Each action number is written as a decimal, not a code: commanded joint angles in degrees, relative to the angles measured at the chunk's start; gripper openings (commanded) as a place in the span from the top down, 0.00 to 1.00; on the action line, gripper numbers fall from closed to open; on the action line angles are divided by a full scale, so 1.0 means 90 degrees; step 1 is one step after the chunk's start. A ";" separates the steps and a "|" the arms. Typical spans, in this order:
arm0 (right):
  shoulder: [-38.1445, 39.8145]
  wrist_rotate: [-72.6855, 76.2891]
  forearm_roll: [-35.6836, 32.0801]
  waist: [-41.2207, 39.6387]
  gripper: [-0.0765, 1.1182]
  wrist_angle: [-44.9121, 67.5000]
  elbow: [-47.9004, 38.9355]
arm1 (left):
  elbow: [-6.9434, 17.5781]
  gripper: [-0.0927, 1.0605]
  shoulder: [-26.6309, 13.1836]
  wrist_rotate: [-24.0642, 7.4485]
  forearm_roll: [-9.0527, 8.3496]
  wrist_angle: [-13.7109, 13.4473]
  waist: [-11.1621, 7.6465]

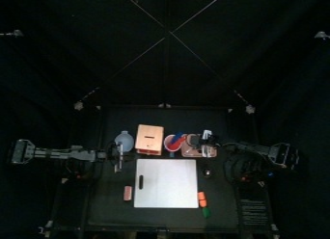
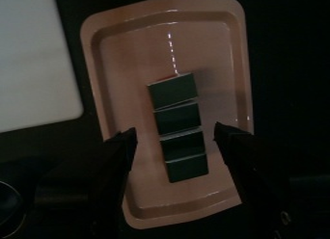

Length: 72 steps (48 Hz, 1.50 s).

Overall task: Place sushi on board then cut the sushi with the knife then place the pieces on the plate
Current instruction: Place the sushi on the board

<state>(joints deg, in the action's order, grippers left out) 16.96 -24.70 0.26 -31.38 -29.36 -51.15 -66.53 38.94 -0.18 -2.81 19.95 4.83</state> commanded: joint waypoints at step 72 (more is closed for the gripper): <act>0.0518 -0.1445 0.1855 -0.0234 0.42 -0.0313 0.0127 | 0.0127 0.94 -0.0010 0.0010 0.0303 0.0059 0.0020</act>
<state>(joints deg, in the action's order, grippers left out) 18.37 -37.88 15.64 -34.19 -31.55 -51.59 -66.53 38.94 -0.18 -0.09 19.95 4.92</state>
